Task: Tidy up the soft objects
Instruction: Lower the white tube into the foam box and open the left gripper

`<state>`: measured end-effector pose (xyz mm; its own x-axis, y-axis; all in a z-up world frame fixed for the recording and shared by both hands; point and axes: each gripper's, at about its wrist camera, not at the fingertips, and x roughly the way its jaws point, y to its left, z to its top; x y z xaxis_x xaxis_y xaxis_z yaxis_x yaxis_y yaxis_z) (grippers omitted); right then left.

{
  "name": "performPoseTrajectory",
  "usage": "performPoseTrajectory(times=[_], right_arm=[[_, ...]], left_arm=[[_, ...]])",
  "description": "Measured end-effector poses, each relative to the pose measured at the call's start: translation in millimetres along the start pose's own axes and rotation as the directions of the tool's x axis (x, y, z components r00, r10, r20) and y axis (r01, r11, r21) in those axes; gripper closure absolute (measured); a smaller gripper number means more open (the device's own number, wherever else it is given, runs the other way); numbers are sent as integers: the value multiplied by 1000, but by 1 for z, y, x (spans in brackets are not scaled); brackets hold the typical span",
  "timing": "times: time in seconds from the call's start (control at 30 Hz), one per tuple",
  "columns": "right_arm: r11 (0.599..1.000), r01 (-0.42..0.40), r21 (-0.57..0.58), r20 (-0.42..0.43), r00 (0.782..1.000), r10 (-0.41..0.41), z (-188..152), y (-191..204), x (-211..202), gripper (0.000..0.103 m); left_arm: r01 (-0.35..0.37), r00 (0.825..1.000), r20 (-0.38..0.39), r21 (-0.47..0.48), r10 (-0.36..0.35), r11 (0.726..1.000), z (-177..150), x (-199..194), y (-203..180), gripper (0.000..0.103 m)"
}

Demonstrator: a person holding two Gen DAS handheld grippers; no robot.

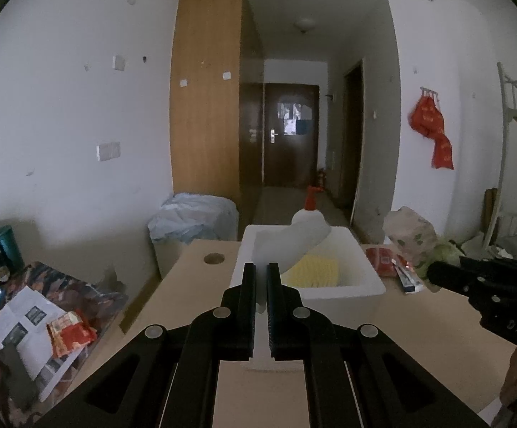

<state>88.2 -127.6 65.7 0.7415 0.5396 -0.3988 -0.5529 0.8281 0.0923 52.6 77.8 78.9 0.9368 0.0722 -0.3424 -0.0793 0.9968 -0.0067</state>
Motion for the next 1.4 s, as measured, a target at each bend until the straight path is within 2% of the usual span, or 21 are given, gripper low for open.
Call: performPoseTrajectory(times=[0.47, 0.9, 1.4], right_arm=[[1000, -6, 5, -28, 1000, 7, 14, -9, 24, 75], [1000, 5, 25, -47, 999, -3, 31, -24, 56, 75], [999, 10, 35, -60, 998, -8, 36, -34, 73, 75]], left_arm=[[28, 999, -28, 11, -28, 1000, 15, 32, 1, 97], [60, 997, -49, 31, -59, 998, 33, 79, -1, 97], [91, 992, -88, 40, -87, 995, 36, 115, -9, 97]])
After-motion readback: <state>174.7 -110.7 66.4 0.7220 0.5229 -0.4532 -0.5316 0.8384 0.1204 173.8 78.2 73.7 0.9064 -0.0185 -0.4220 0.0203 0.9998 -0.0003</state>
